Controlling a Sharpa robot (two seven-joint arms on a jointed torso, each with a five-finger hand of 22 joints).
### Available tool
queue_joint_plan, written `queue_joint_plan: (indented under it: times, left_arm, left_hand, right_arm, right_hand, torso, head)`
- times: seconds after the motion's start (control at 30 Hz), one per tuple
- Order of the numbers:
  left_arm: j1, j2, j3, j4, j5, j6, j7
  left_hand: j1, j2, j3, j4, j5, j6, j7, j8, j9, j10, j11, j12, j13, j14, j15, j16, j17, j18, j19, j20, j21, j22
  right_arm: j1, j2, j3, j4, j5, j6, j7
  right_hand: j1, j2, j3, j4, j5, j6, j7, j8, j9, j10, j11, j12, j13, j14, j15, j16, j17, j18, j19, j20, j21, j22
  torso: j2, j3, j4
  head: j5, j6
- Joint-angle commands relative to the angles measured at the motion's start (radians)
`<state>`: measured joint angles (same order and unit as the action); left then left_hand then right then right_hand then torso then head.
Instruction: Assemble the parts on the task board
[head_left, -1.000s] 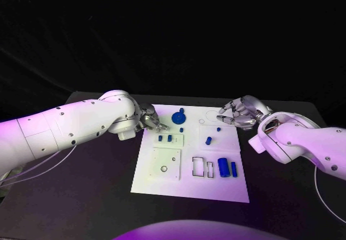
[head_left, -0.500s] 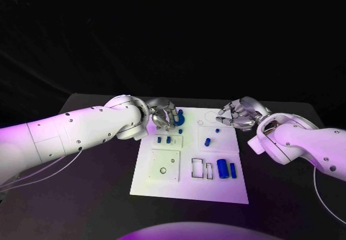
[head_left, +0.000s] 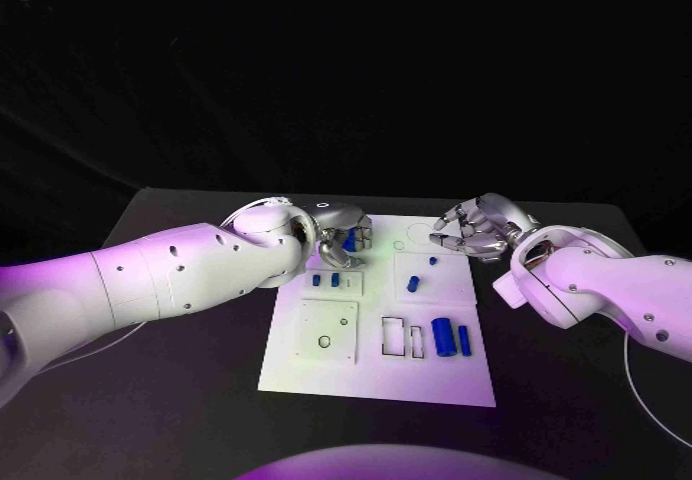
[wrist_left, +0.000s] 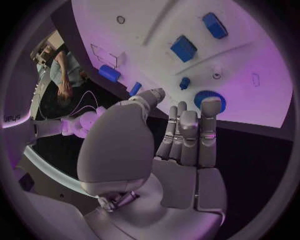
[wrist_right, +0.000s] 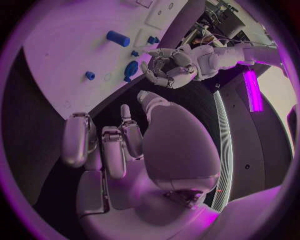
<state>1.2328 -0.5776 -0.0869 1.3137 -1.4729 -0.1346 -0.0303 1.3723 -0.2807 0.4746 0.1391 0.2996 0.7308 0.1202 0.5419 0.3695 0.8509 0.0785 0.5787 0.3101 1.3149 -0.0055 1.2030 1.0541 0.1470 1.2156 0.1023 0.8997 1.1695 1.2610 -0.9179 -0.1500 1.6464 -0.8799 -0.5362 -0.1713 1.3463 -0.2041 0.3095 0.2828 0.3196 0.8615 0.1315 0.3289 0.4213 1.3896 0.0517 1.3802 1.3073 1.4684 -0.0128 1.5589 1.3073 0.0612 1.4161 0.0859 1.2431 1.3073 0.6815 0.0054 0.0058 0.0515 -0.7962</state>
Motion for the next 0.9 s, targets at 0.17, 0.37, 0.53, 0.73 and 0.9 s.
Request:
queue_joint_plan:
  times: [0.17,0.37,0.53,0.73,0.9]
  left_arm:
    - [-0.002,0.023,-0.001,-0.027,-0.138,0.060,-0.008]
    - [-0.003,0.045,-0.001,-0.046,-0.169,0.074,-0.024]
    - [-0.005,0.055,0.000,-0.058,-0.181,0.093,-0.030]
    - [-0.005,0.067,0.000,-0.072,-0.185,0.116,-0.033]
    - [-0.007,0.078,0.000,-0.087,-0.186,0.127,-0.033]
  left_hand:
    - [-0.009,-0.003,0.000,-0.015,-0.007,0.032,0.003,-0.024,-0.013,0.009,-0.003,-0.017,-0.024,0.037,-0.005,0.041,0.030,-0.020,0.046,-0.004,0.078,0.053]
    - [-0.009,0.001,0.007,-0.025,0.002,0.042,0.004,-0.048,-0.021,0.020,-0.005,-0.027,-0.043,0.068,-0.005,0.079,0.064,-0.031,0.081,-0.006,0.140,0.095]
    - [-0.009,0.005,0.015,-0.030,0.008,0.061,0.005,-0.056,-0.024,0.035,-0.006,-0.031,-0.055,0.083,-0.004,0.097,0.077,-0.037,0.099,-0.006,0.173,0.118]
    - [-0.011,0.008,0.022,-0.034,0.008,0.077,0.004,-0.065,-0.026,0.050,-0.009,-0.037,-0.065,0.093,-0.002,0.109,0.086,-0.043,0.112,-0.005,0.201,0.137]
    - [-0.006,0.016,0.035,-0.043,0.007,0.093,0.004,-0.075,-0.028,0.068,-0.010,-0.044,-0.076,0.101,-0.002,0.119,0.093,-0.046,0.122,-0.004,0.221,0.152]
  right_arm:
    - [0.000,0.001,0.000,0.003,-0.005,0.005,0.009]
    - [0.000,0.003,0.000,0.004,-0.005,0.005,0.009]
    - [0.000,0.004,0.000,0.004,-0.005,0.005,0.009]
    - [0.000,0.005,0.000,0.004,-0.005,0.005,0.008]
    - [0.000,0.006,0.000,0.004,-0.005,0.006,0.008]
  right_hand:
    - [-0.009,0.000,0.006,0.000,0.005,-0.008,0.000,0.004,0.001,-0.006,-0.002,-0.006,0.017,0.091,-0.008,-0.006,0.217,0.020,-0.008,0.000,-0.003,0.037]
    - [-0.008,-0.001,0.010,0.000,0.006,-0.010,0.000,0.005,0.004,-0.007,-0.002,-0.007,0.016,0.091,-0.008,-0.006,0.217,0.020,-0.008,0.000,-0.005,0.036]
    - [-0.008,-0.001,0.010,0.000,0.006,-0.010,0.000,0.005,0.004,-0.007,-0.002,-0.007,0.016,0.091,-0.008,-0.006,0.217,0.020,-0.008,0.000,-0.005,0.036]
    - [-0.008,-0.001,0.010,0.000,0.006,-0.010,0.000,0.005,0.004,-0.007,-0.002,-0.007,0.016,0.091,-0.008,-0.006,0.217,0.020,-0.008,0.000,-0.005,0.036]
    - [-0.008,-0.001,0.010,0.000,0.006,-0.010,0.000,0.005,0.004,-0.007,-0.002,-0.007,0.016,0.091,-0.008,-0.006,0.217,0.020,-0.008,0.000,-0.005,0.036]
  torso:
    - [0.000,0.0016,-0.0004]
    - [0.000,0.0006,-0.0008]
    - [-0.001,0.0008,-0.0022]
    - [-0.001,0.0010,0.0004]
    - [-0.001,0.0006,0.0010]
  head:
    - [-0.002,-0.003]
    - [-0.001,-0.004]
    - [-0.002,-0.006]
    - [-0.002,-0.007]
    - [-0.003,-0.008]
